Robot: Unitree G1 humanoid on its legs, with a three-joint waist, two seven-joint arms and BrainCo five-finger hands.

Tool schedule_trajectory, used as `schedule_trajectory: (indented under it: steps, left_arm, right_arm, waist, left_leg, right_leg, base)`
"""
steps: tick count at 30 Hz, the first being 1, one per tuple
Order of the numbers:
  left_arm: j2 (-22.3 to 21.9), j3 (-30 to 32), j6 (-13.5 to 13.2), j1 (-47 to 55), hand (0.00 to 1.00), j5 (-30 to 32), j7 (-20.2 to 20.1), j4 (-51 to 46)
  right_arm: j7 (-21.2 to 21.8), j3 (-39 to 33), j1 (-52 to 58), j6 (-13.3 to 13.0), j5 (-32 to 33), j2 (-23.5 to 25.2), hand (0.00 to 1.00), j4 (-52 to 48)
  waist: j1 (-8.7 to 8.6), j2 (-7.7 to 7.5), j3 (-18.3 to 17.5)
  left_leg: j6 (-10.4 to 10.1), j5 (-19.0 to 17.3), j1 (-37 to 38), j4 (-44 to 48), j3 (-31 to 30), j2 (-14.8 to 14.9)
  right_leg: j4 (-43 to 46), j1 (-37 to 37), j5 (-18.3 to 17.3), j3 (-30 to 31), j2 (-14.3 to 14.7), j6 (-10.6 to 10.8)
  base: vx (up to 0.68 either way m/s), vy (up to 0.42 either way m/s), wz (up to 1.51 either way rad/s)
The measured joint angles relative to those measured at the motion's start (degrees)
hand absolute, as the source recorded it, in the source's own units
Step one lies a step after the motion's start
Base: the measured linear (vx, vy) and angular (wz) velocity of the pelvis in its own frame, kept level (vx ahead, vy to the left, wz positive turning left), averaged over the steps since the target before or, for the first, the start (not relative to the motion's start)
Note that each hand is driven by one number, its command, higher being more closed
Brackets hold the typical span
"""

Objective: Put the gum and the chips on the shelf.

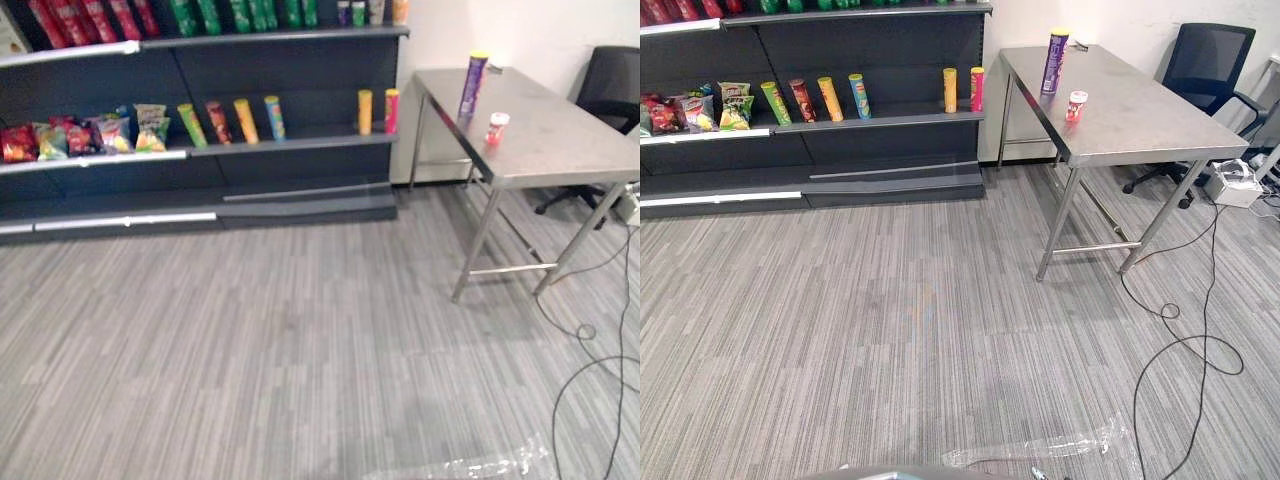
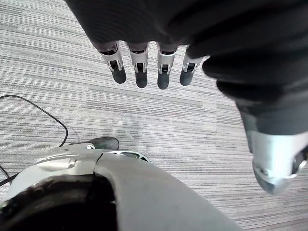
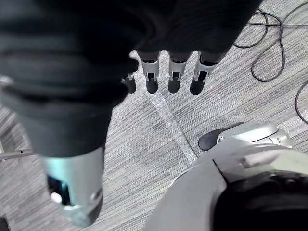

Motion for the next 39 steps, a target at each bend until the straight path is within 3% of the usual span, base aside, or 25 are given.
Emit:
schedule_trajectory:
  steps: [8, 39]
  left_arm:
    - [0.08, 0.04, -0.46, -1.11, 0.00, -0.14, -0.07, 1.03]
    - [0.07, -0.05, -1.05, -1.13, 0.00, -1.49, 0.09, 1.03]
  right_arm:
    - [-0.03, -0.44, -0.86, -0.46, 0.00, 0.15, 0.00, 0.31]
    - [1.07, -0.97, -1.06, -1.55, -0.15, 0.34, 0.00, 0.28]
  waist:
    - [-0.03, -0.09, 1.68]
    - [-0.01, -0.59, 2.22]
  left_leg:
    - [-1.12, -0.72, 1.42, -0.04, 1.40, 0.06]
    - [-1.35, -0.91, 2.07, -0.13, 3.00, 0.89]
  right_leg:
    - [-0.72, 1.53, -0.33, 0.32, 0.02, 0.88]
    - [-1.06, 1.71, -0.25, 1.31, 0.86, 0.79]
  base:
    - [0.01, -0.027, -0.04]
    - [-0.03, -0.046, -0.02]
